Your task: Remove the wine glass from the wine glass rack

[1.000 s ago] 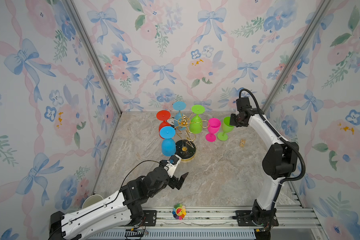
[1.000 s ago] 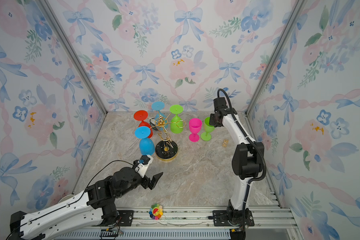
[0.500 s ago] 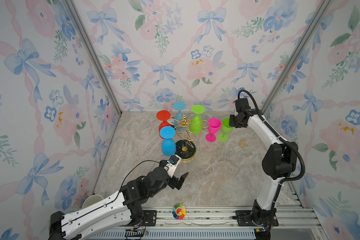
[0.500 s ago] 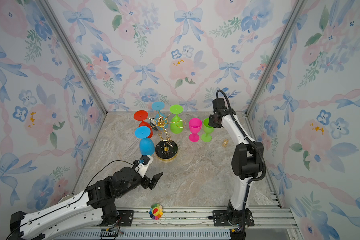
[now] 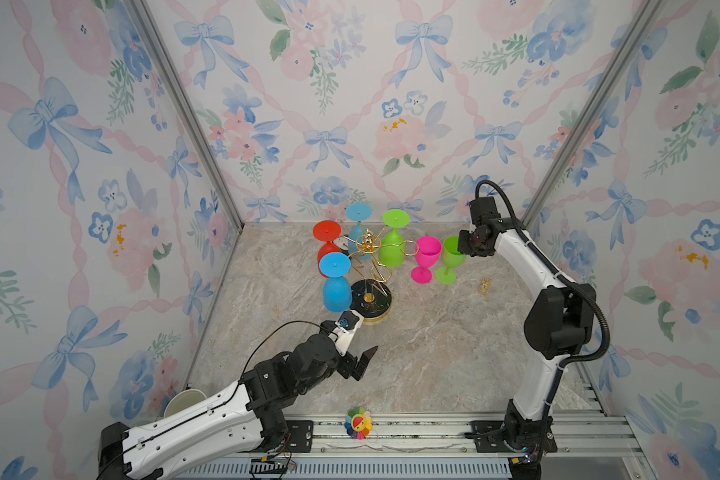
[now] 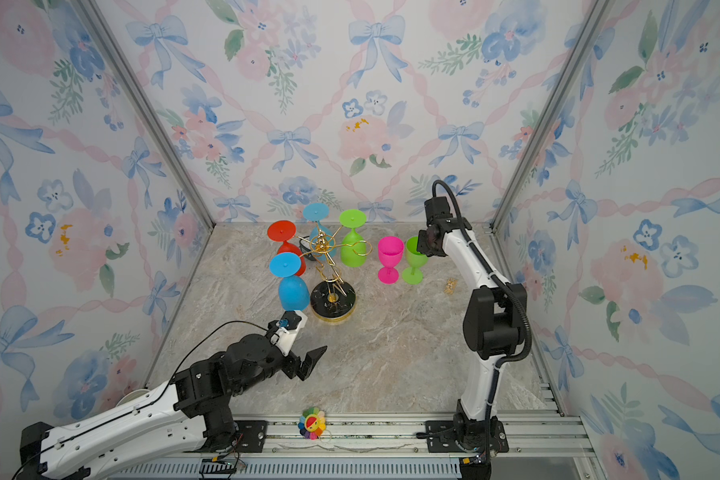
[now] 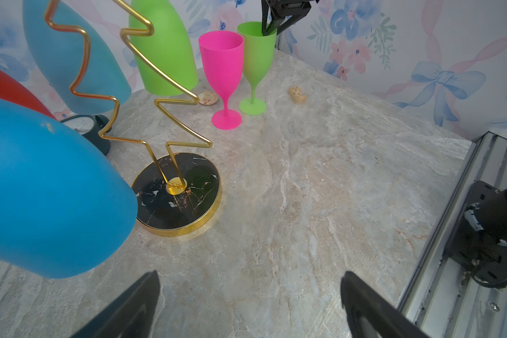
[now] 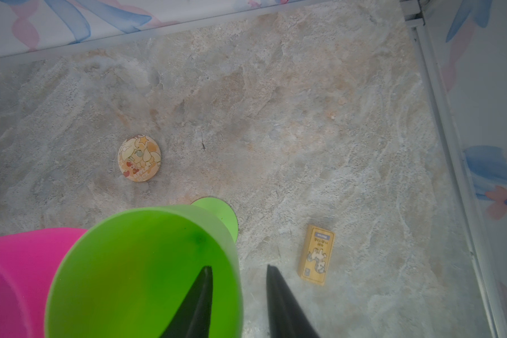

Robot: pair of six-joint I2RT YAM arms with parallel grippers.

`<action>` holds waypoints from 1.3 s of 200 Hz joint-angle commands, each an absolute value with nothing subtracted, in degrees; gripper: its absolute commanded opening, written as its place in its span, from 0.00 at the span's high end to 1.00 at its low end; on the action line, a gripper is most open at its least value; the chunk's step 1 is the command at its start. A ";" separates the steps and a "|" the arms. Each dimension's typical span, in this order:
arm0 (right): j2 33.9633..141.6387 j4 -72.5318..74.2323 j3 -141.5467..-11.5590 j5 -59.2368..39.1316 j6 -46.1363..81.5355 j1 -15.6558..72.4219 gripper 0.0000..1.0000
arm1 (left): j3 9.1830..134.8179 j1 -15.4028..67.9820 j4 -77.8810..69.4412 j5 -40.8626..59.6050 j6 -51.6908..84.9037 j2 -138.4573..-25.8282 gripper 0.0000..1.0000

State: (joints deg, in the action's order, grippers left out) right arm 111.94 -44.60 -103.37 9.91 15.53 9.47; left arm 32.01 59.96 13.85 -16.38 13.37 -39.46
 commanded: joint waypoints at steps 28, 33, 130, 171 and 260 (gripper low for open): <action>104.16 -47.44 -105.25 10.91 14.91 10.15 0.55 | 31.58 59.44 14.02 -15.30 14.62 -40.19 0.02; 103.51 -47.46 -105.10 10.98 14.65 10.19 0.53 | 31.64 59.35 14.06 -15.30 14.98 -40.12 0.02; 85.13 -43.34 -90.00 5.02 13.10 13.51 0.30 | 33.67 54.11 18.81 -8.91 29.06 -31.27 0.02; 80.20 -37.17 -83.00 2.72 13.44 15.09 0.28 | 38.67 49.94 25.76 -8.27 35.20 -32.61 0.06; 77.67 -34.23 -77.89 2.40 11.24 18.58 0.26 | 50.44 41.14 30.81 4.35 42.41 -36.82 0.18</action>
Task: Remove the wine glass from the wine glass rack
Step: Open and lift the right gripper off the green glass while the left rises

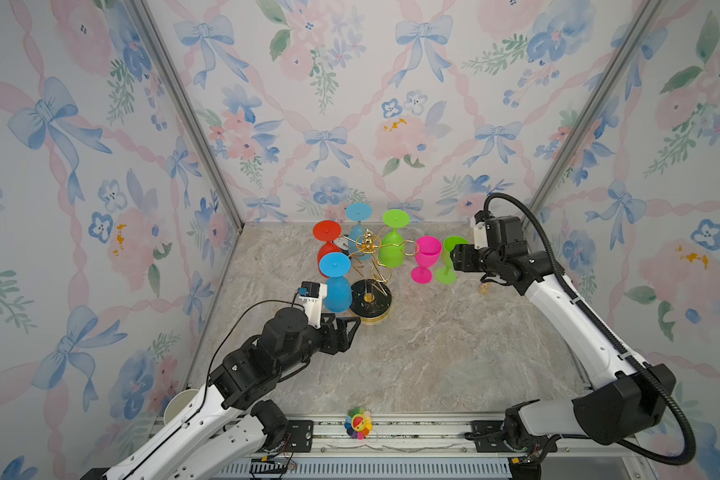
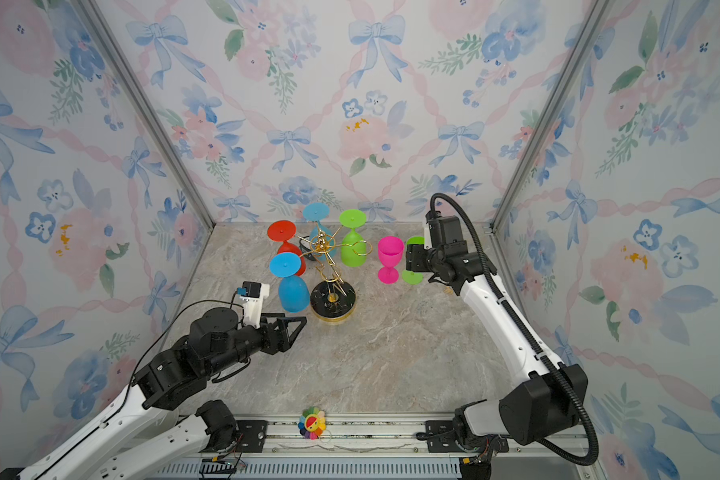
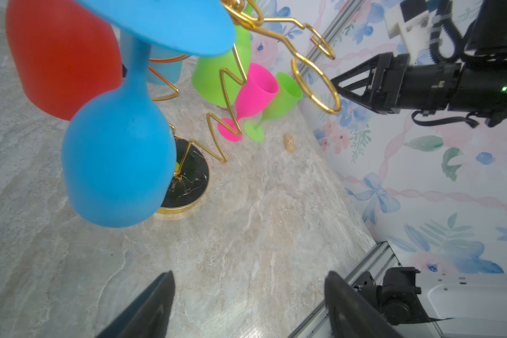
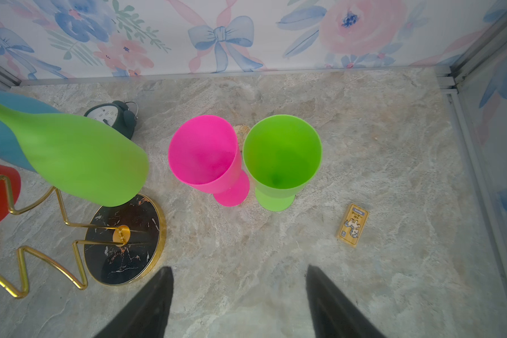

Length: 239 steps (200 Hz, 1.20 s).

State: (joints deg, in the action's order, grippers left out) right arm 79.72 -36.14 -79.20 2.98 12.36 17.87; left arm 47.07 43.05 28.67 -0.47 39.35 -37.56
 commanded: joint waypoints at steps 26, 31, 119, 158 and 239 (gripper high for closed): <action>76.17 -32.19 -75.97 0.86 11.09 19.06 0.25 | 53.31 38.33 32.37 6.20 43.86 -37.79 0.17; 75.88 -31.76 -75.48 0.60 11.11 19.12 0.24 | 53.92 37.75 32.71 6.46 44.08 -38.05 0.18; 74.31 -29.84 -72.33 -1.55 11.96 19.92 0.23 | 60.02 25.07 36.47 14.20 46.31 -41.42 0.25; 73.66 -29.23 -71.33 -1.79 12.22 20.17 0.23 | 61.57 18.40 36.08 17.96 47.33 -44.30 0.26; 66.44 -26.25 -64.57 -4.37 11.52 23.35 0.19 | 60.46 8.81 25.19 32.45 49.88 -52.03 0.40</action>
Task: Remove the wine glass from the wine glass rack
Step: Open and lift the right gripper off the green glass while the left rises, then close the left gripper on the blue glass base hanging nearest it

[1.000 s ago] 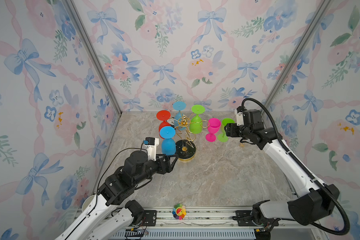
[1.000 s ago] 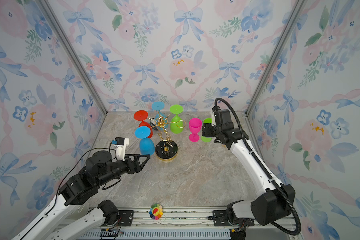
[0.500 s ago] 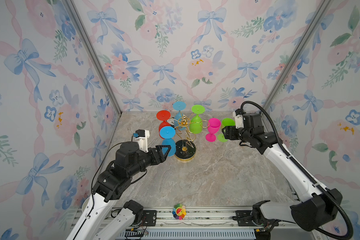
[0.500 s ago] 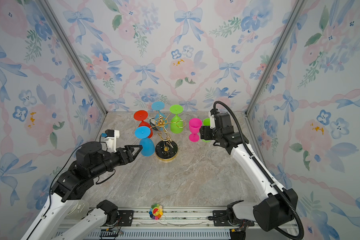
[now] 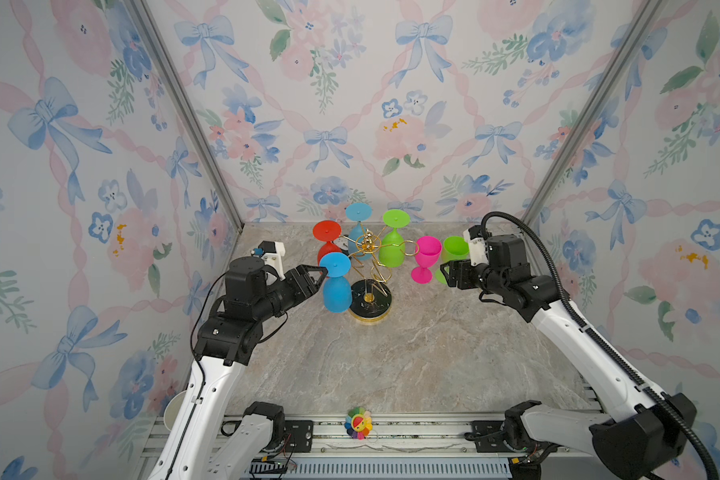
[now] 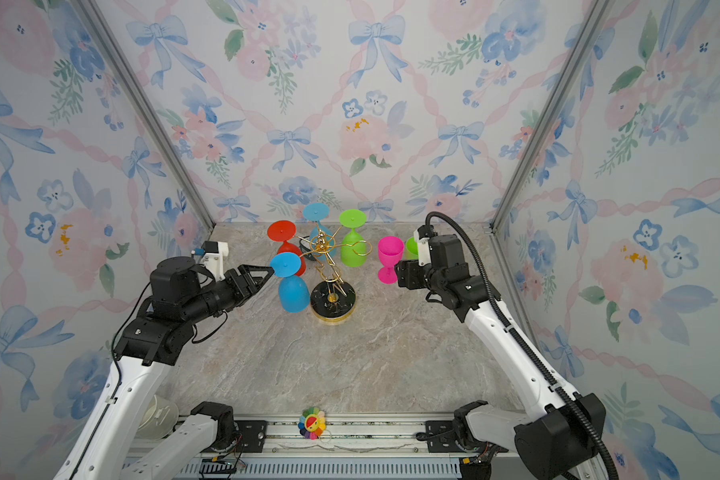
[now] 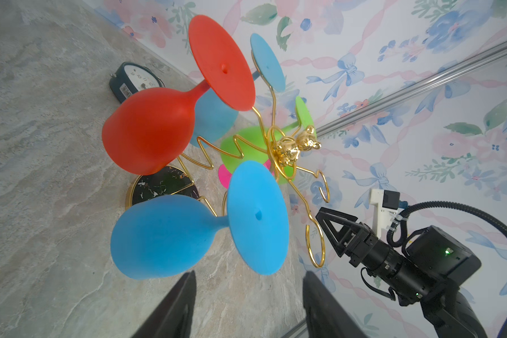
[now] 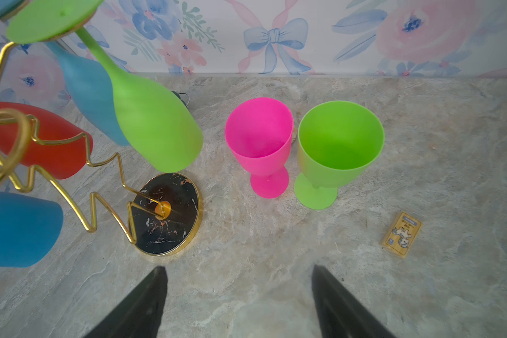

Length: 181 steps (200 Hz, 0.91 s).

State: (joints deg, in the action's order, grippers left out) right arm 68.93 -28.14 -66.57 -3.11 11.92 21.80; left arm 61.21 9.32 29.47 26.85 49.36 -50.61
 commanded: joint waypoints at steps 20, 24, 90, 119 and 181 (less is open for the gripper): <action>65.33 -26.13 -63.35 -4.23 11.57 24.65 0.18 | 61.08 8.78 24.47 32.73 49.49 -52.99 0.40; 65.28 -26.11 -63.15 -4.14 11.60 24.79 0.19 | 61.30 8.79 24.36 32.76 49.41 -53.18 0.40; 64.32 -26.12 -62.09 -2.74 11.67 26.60 0.18 | 60.44 8.27 24.06 32.43 49.65 -55.47 0.52; 63.93 -26.02 -61.83 -2.50 11.45 26.64 0.18 | 59.40 7.65 23.39 32.68 49.97 -55.81 0.56; 63.21 -25.81 -61.30 -2.18 11.75 26.76 0.18 | 58.36 6.13 22.22 34.35 50.54 -56.01 0.66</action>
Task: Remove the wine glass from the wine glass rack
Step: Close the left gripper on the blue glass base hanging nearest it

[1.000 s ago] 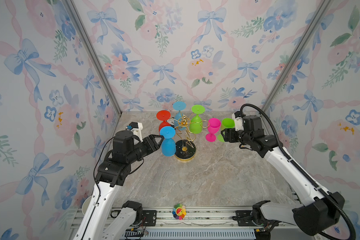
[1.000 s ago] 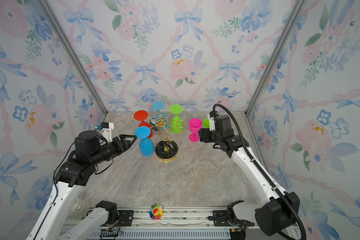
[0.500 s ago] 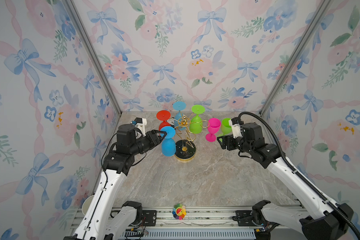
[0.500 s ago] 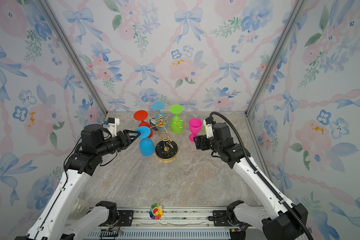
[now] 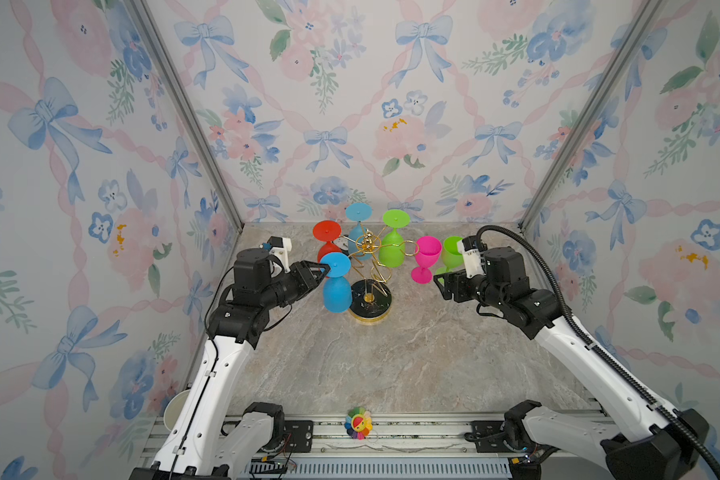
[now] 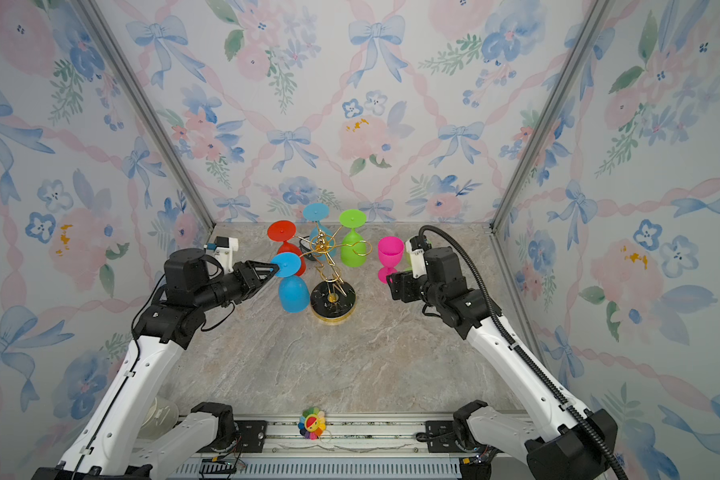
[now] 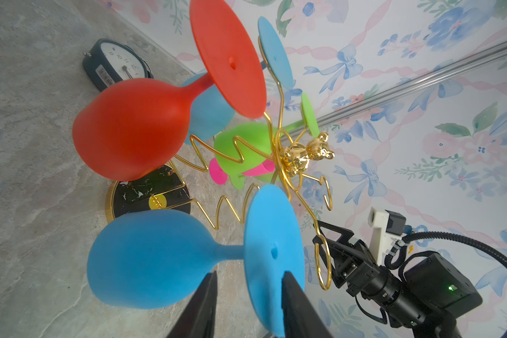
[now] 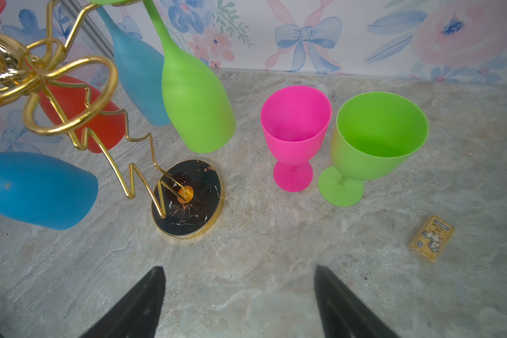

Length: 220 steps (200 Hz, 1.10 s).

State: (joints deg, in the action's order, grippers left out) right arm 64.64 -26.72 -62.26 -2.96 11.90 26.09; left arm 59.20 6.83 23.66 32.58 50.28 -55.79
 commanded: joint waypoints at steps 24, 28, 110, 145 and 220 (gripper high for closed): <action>63.11 -25.53 -61.02 -2.18 11.97 26.67 0.18 | 58.00 5.63 21.55 35.28 51.04 -56.12 0.71; 63.15 -25.55 -61.00 -2.16 11.98 26.72 0.18 | 57.91 5.58 21.46 35.39 51.06 -56.16 0.72; 63.38 -25.03 -60.64 -2.20 12.35 26.81 0.18 | 58.06 5.10 21.36 35.59 51.06 -56.18 0.82; 63.54 -24.78 -60.55 -2.24 12.41 26.81 0.18 | 58.38 4.92 21.36 35.78 51.22 -56.16 0.87; 64.60 -23.95 -60.73 -2.62 12.48 27.06 0.18 | 60.18 4.31 21.43 37.26 50.94 -56.75 0.90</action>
State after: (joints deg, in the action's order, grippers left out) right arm 64.14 -25.52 -61.45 -2.79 11.94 26.37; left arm 58.61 5.02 20.93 35.94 51.33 -56.05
